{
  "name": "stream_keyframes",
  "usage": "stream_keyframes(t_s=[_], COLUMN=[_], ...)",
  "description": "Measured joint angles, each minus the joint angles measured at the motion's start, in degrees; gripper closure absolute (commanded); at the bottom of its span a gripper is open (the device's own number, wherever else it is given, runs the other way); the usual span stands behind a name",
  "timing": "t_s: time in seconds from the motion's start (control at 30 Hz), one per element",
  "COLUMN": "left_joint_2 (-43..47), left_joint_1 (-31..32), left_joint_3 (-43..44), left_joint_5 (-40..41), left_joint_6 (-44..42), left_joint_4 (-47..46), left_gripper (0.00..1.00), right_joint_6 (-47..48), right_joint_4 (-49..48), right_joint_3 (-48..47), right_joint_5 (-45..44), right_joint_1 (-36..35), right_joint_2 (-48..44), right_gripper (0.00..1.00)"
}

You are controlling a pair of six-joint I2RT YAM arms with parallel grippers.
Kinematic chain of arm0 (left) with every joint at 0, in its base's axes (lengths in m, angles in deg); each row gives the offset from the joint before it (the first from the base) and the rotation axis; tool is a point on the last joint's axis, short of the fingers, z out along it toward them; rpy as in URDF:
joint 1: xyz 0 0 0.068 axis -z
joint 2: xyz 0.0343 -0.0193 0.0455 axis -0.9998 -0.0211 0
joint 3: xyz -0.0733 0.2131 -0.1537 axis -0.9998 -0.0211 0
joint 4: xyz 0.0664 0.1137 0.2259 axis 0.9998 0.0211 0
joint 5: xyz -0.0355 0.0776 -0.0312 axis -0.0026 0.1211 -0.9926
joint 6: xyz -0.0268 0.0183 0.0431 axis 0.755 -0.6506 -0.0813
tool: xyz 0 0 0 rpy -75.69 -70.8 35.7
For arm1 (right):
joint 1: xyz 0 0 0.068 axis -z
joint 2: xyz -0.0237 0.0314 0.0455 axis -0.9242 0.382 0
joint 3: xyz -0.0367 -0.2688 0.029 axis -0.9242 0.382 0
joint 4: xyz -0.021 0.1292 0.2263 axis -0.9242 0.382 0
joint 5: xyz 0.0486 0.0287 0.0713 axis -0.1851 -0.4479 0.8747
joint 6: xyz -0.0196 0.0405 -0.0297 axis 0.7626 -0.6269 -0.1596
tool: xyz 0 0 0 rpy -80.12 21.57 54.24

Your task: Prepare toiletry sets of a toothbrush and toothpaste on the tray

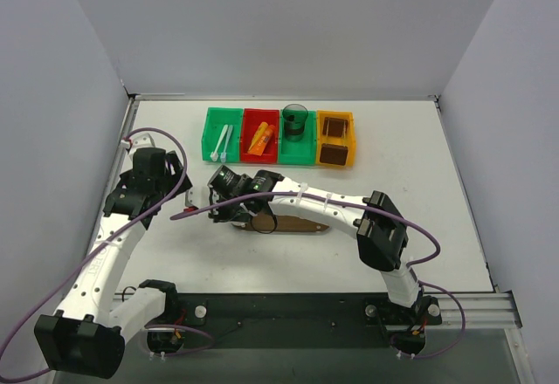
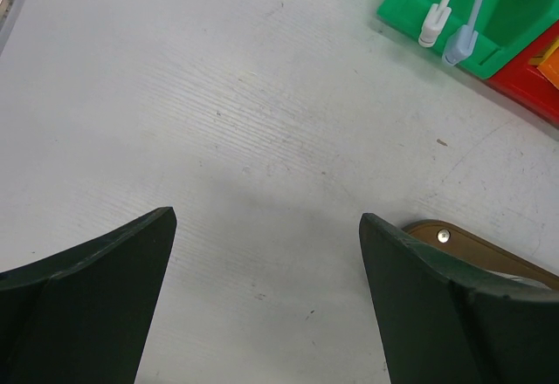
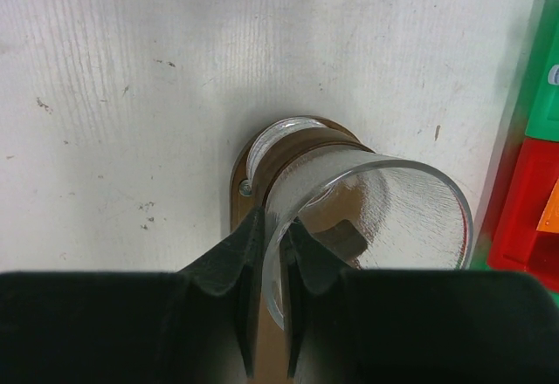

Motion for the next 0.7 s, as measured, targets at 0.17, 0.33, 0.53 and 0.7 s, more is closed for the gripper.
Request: stream_keyframes(t_s=[0.17, 0.33, 0.53, 0.7], left_joint_2=[0.2, 0.2, 0.2, 0.2], left_joint_1=[0.3, 0.3, 0.3, 0.3], left_joint_3=[0.0, 0.0, 0.0, 0.0], left_joint_5=[0.0, 0.5, 0.9, 1.1], left_joint_6=[0.0, 0.0, 0.0, -0.2], left_joint_4=[0.1, 0.7, 1.0, 1.0], left_gripper=[0.03, 0.03, 0.03, 0.03], right_joint_6=[-1.0, -2.4, -3.4, -5.3], right_joint_4=[-1.2, -2.4, -2.9, -2.5], right_joint_3=[0.0, 0.0, -0.1, -1.3], right_joint_5=[-1.1, -3.3, -4.3, -4.3], right_joint_1=[0.0, -0.3, -0.4, -0.4], right_joint_2=[0.0, 0.0, 0.0, -0.1], right_gripper=[0.75, 0.64, 0.54, 0.49])
